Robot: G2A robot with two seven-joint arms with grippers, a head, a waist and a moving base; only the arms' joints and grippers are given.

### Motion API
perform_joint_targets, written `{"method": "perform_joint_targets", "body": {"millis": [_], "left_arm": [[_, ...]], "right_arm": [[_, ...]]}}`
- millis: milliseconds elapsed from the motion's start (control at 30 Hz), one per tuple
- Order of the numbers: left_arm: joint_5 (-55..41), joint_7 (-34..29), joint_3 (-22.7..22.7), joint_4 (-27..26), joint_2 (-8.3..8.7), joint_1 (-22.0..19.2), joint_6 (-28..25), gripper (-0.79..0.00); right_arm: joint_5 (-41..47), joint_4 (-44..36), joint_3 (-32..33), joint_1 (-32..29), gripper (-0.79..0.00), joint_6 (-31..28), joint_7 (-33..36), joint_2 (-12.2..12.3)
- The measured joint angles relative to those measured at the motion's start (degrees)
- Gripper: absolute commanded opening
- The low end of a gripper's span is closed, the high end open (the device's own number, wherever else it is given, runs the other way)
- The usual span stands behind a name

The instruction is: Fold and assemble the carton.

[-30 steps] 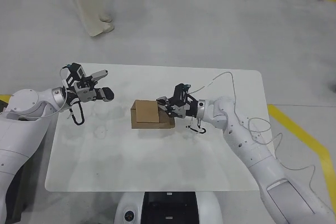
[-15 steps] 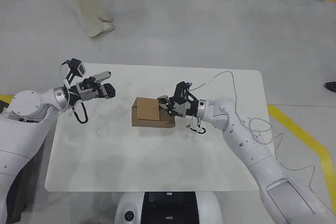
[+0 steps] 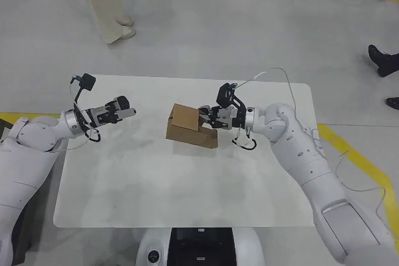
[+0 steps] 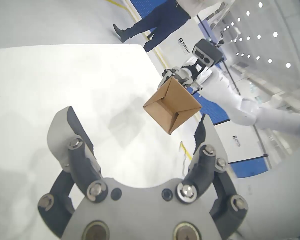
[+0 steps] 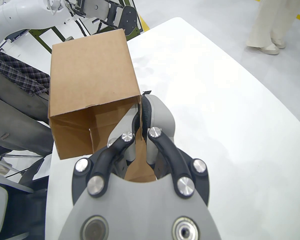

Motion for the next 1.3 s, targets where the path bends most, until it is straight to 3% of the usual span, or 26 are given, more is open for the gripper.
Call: {"method": "perform_joint_targets", "body": {"millis": [133, 600, 800, 1033, 1300], "left_arm": [[10.19, 6.05, -0.85, -0.69, -0.2, 0.82, -3.06, 0.0], [9.39, 5.46, -0.81, -0.75, -0.19, 0.85, -2.83, 0.0], [20.06, 6.03, -1.01, -2.69, -0.17, 2.08, -4.37, 0.0], [29.87, 9.42, 0.76, -3.21, -0.91, 2.06, -11.53, 0.0], [32.26, 13.75, 5.05, -7.54, -1.51, 1.35, -11.85, 0.0]], "right_arm": [[2.42, 0.63, -0.45, 0.87, -0.785, 0.01, 2.06, 0.03], [2.19, 0.34, -0.53, 0.75, -0.785, 0.31, 2.04, 0.05], [0.16, -1.01, -0.97, 0.93, -0.785, -0.02, 1.96, 0.48], [-0.65, -2.11, -4.24, 2.62, -0.785, 0.01, 0.34, 1.31], [-0.15, -1.68, -9.31, 4.75, -0.785, 0.01, -4.13, 2.25]]}}
